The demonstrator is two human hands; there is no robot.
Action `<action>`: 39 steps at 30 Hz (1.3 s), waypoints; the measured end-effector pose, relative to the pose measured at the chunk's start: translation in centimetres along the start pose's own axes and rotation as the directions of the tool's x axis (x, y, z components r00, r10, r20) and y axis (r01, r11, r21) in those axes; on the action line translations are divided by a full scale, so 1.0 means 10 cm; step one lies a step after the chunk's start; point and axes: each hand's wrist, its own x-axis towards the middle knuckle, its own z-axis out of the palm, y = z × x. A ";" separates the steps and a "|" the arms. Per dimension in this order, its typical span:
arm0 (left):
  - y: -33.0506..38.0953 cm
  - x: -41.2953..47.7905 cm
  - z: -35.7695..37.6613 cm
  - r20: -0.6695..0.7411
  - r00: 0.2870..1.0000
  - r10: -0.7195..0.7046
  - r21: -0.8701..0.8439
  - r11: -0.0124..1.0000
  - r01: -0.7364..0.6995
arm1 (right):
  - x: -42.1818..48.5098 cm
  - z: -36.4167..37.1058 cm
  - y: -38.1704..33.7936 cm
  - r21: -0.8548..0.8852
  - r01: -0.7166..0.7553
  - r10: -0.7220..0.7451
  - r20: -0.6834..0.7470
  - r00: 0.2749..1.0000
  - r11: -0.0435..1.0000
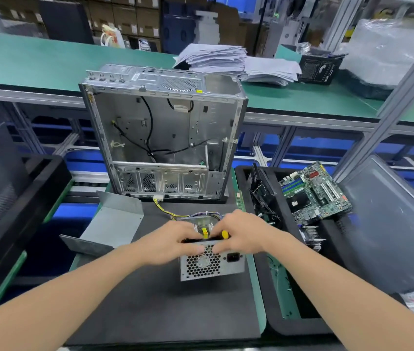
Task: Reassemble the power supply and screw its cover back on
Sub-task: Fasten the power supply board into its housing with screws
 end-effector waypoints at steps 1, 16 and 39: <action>0.00 0.03 -0.06 -0.004 0.999 -0.034 -0.025 0.999 0.033 | 0.02 -0.07 0.01 0.021 -0.014 0.014 -0.012 1.000 1.000; -0.95 0.23 -0.03 -0.216 0.872 -0.440 -0.188 0.895 0.405 | 0.27 -0.40 0.02 0.090 -0.027 0.016 0.125 0.992 0.996; -0.69 0.45 -0.60 0.010 1.000 -0.001 0.358 0.934 -0.003 | 0.64 -0.47 0.21 0.242 -0.119 0.069 0.202 0.977 0.963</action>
